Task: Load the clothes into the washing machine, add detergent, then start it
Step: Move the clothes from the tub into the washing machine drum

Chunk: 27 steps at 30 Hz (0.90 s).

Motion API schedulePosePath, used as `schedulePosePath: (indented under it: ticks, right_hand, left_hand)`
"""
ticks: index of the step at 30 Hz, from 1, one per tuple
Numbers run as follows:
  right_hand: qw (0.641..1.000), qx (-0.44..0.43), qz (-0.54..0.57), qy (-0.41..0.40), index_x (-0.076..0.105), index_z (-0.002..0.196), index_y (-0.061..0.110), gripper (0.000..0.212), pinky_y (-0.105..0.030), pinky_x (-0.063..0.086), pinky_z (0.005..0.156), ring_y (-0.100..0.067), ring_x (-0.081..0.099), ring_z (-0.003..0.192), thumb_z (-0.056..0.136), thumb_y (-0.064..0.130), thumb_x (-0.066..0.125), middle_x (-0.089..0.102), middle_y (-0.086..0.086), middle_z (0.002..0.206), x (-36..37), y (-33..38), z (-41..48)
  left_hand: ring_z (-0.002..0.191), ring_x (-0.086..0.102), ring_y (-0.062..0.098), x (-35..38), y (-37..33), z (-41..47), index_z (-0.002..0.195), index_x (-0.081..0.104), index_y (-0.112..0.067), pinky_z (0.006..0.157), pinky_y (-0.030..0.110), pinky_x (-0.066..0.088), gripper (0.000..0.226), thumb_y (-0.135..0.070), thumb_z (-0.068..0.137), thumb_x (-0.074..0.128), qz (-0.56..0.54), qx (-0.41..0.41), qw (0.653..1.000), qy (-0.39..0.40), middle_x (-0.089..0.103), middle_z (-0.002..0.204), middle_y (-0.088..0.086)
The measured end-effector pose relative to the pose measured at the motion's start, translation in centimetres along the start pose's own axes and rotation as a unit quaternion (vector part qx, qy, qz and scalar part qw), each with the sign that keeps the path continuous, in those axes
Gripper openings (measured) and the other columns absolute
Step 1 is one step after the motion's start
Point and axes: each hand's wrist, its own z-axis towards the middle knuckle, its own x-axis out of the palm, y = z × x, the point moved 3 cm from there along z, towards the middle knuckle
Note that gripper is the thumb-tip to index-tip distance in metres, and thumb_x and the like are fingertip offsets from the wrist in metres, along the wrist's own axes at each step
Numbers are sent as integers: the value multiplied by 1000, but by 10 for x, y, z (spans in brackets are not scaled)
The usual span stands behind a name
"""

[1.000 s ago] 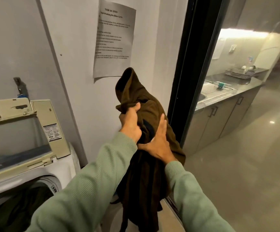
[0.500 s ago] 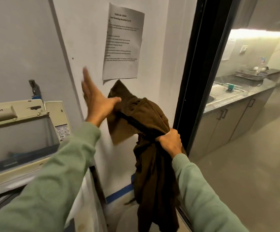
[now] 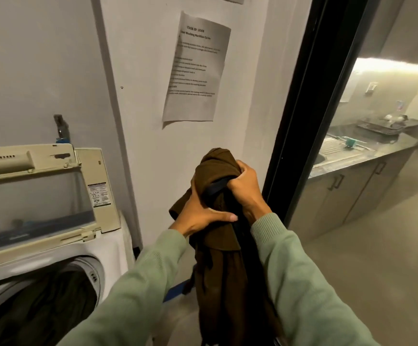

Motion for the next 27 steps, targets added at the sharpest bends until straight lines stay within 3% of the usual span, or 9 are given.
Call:
schedulePosePath:
  ticks: [3,6,10,13,16,19,20,24,27]
  right_hand:
    - [998,-6,-19,52,62,103,6,39,-19,54,67,-24,65,86,70,-15,59,67,-11,96,-6,6,1]
    - [994,7,-40,99,59,106,11,52,-16,50,63,-18,64,86,56,-2,65,65,-4,94,-12,17,-1]
    - [978,68,5,195,60,112,15,59,-33,56,81,-26,66,99,57,4,78,67,-8,106,-16,30,-4]
    - [966,57,-43,248,53,129,16,72,-41,52,98,-25,64,109,64,9,85,64,-7,122,-21,39,-8]
    - [957,10,-143,251,27,149,26,109,-40,37,112,-12,46,129,61,26,90,43,5,145,-36,39,-12]
    - [900,3,-389,195,-6,149,43,145,-61,7,116,-24,13,146,41,57,89,11,3,161,-61,-1,-21]
    - [892,31,-415,174,-13,147,46,151,-65,1,114,-25,5,148,36,62,89,4,4,162,-71,-24,-25]
    - [934,180,-263,164,-25,145,40,164,-53,15,119,-24,8,148,36,46,96,1,1,162,-91,-107,-51]
    - [959,170,-186,132,-19,150,34,161,-44,22,119,-19,17,146,39,41,97,11,4,160,-79,-128,-63]
  left_hand:
    - [120,55,22,1,-2,-1,139,21,-45,103,45,47,124,-60,38,90,22,10,997,-79,57,129,-3]
    - [112,60,25,4,-4,-4,119,33,-59,98,48,49,93,-57,43,86,-13,-9,992,-124,62,116,-7]
    - [101,63,24,1,-13,1,121,49,-43,92,48,53,73,-40,53,77,-53,-25,985,-163,65,108,-4]
    - [96,63,22,-3,-14,-1,116,56,-36,87,44,55,60,-20,61,75,-108,-30,970,-214,66,104,-3]
    - [98,66,25,-5,-15,-1,119,62,-24,88,46,56,66,-10,56,72,-224,-60,935,-267,69,108,4]
    - [99,67,28,-12,-25,2,117,66,-15,89,45,56,61,2,61,79,-323,-80,893,-302,70,112,9]
    - [100,67,29,-15,-31,4,116,66,-13,89,45,56,56,4,64,78,-344,-81,884,-305,70,112,10]
    - [87,68,30,-16,-57,4,98,70,-16,73,39,59,30,1,73,73,-429,-103,854,-275,72,97,10]
    - [84,67,31,-1,-71,5,101,68,-17,72,38,57,24,-6,79,66,-493,-114,834,-217,72,94,10]
